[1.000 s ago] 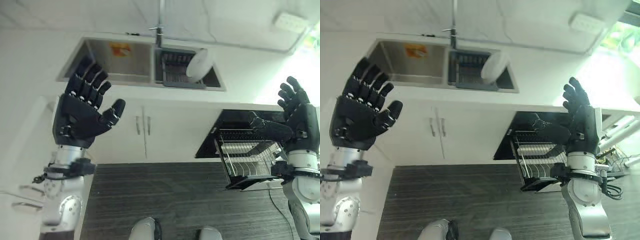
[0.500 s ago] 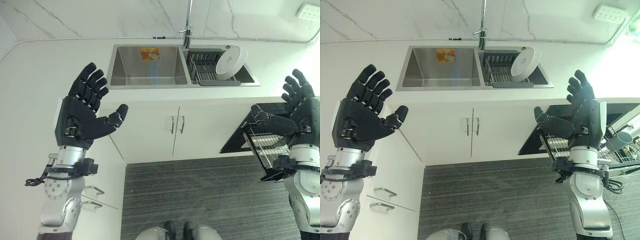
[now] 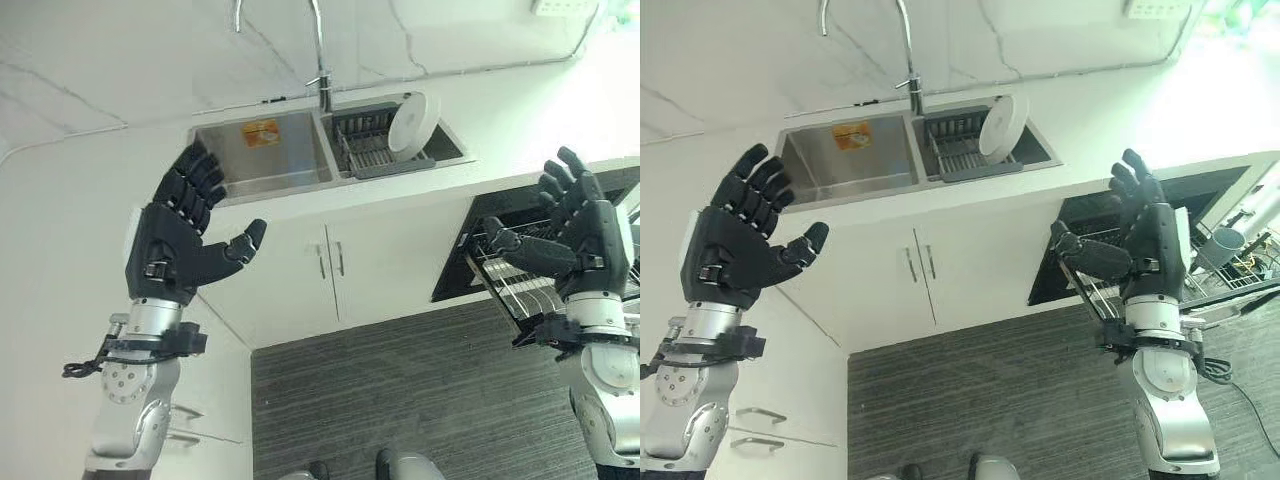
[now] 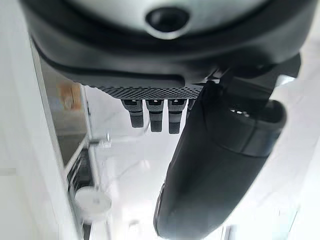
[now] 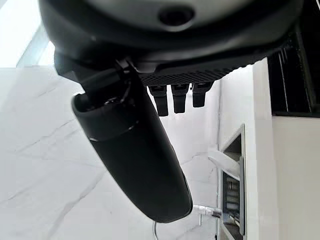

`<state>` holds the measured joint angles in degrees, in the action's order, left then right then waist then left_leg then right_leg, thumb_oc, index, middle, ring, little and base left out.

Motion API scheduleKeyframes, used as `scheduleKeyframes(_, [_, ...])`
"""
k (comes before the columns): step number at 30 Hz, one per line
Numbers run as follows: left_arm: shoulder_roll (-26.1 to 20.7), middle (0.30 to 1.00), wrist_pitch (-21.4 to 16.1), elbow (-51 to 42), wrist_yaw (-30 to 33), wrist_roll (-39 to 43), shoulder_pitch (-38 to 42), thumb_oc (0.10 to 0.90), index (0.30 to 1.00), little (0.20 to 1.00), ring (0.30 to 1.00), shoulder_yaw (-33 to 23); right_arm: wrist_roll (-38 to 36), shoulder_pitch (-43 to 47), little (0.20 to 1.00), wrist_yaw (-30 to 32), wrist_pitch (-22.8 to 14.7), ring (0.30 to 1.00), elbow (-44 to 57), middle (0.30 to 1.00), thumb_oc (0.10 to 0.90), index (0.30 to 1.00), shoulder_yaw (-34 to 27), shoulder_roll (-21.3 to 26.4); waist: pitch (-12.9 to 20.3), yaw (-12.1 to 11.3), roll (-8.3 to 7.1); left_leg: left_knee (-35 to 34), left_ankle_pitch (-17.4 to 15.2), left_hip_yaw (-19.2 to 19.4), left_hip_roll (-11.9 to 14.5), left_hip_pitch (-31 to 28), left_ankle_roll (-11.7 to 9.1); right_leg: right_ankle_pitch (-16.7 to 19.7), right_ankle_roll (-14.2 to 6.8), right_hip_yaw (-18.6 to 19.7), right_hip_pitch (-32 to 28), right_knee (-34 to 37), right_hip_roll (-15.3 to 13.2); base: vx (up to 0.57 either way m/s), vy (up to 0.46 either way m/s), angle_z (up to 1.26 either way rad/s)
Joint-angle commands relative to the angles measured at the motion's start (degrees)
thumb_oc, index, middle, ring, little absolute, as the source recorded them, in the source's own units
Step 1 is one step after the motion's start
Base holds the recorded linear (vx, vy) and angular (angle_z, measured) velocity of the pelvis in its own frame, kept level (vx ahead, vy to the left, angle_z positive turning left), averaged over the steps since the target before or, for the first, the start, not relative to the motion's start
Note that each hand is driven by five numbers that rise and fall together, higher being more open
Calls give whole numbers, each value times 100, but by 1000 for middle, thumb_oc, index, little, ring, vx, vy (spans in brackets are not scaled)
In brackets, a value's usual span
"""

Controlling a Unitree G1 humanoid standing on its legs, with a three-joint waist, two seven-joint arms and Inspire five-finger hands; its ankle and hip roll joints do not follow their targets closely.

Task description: Place the dishes in the dishwasher.

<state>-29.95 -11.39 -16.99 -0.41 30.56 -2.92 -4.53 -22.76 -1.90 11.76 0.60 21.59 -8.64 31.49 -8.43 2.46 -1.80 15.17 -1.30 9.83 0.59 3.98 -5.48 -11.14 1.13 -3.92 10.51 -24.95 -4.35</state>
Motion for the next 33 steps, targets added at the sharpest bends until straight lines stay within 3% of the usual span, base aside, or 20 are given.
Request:
scheduleKeyframes(1, [151,900,-470,-665,32,-264,663,800,900,900,900,-257,-63,587,900,-248,-616,900,439,900,800,900,-264,214,-5,-44,-146,362,106,187,140,83,107,32,-349,-132,-699,776,144,115,12,-5])
scheduleKeyframes(4, [148,900,-479,-589,12,-265,614,800,900,900,900,-243,12,814,900,-295,-534,900,344,900,800,900,-77,220,-57,-100,112,202,-494,131,387,624,155,-80,-459,-18,-788,776,430,150,146,-7])
scheduleKeyframes(5, [127,900,-517,-564,53,-263,563,800,900,900,900,-234,24,832,900,-316,-531,900,331,900,800,900,-6,221,-52,-133,197,202,-485,-30,406,855,124,-133,-458,81,-834,776,565,274,183,-28])
scheduleKeyframes(6, [105,900,-618,-534,60,-236,448,800,900,900,900,-268,-15,731,900,-420,-568,900,367,900,800,900,-14,214,-19,-190,278,202,-226,-296,389,1163,28,-242,-416,245,-998,776,759,304,201,-45])
scheduleKeyframes(9, [160,900,-679,-555,69,-302,330,800,900,900,900,-328,-150,570,900,-656,-569,900,424,900,800,900,-60,237,91,-228,301,202,-306,-172,407,1233,66,-382,-408,224,-1117,776,759,295,250,-53])
scheduleKeyframes(16, [-238,900,-847,-675,5,-564,632,800,900,900,900,-352,-228,579,900,-791,-381,900,571,900,800,900,-47,278,359,-300,201,202,-582,-219,79,949,366,-361,-621,-81,-1327,776,298,259,251,-19])
scheduleKeyframes(18, [-276,900,-870,-689,-99,-587,715,800,900,900,900,-348,-129,599,900,-774,-380,900,535,900,800,900,3,191,373,-347,137,202,-665,-272,-34,881,456,-206,-700,-257,-1378,776,132,143,173,13])
scheduleKeyframes(21, [-325,900,-909,-773,-232,-779,734,800,900,900,900,-325,-29,584,900,-835,-268,900,554,900,800,900,69,103,371,-368,55,202,-733,-422,-194,811,580,518,-910,-505,-1578,776,45,151,170,14])
scheduleKeyframes(22, [-323,900,-953,-795,-274,-842,739,800,900,900,900,-322,-7,573,900,-903,-246,900,544,900,800,900,79,66,351,-340,71,202,-747,-492,-207,765,607,893,-981,-556,-1618,776,85,120,145,14])
scheduleKeyframes(24, [-317,900,-1044,-810,-250,-935,777,800,900,900,900,-298,-19,613,900,-1009,-266,900,508,900,800,900,139,23,280,-278,131,202,-790,-551,-160,651,603,1184,-988,-675,-1432,770,57,57,118,18])
scheduleKeyframes(27, [-384,900,-1022,-840,-155,-944,1014,800,900,900,900,-281,-153,673,900,-1149,-351,900,422,900,800,900,152,36,165,-255,107,202,-886,-425,-55,491,515,816,-894,-979,-902,776,-374,12,2,-1])
scheduleKeyframes(29, [-407,900,-1019,-842,-91,-1020,1183,800,900,900,900,-168,-226,701,900,-1140,-474,900,416,900,800,900,90,77,99,-193,60,202,-1001,-398,-36,428,490,648,-899,-882,-540,776,-589,57,-105,-14])
scheduleKeyframes(30, [-336,900,-1023,-872,-65,-1153,1239,800,900,900,900,-60,-229,720,900,-1096,-559,900,459,900,800,900,65,44,55,-122,14,202,-1135,-396,-59,351,499,806,-1002,-620,-116,776,-836,96,-125,7])
scheduleKeyframes(33, [-291,900,-968,-889,-28,-1229,1281,800,900,900,900,44,-166,807,900,-954,-571,900,544,900,800,900,119,-11,4,-37,1,202,-1278,-452,-70,193,531,1091,-1119,-235,425,776,-1027,169,-159,27])
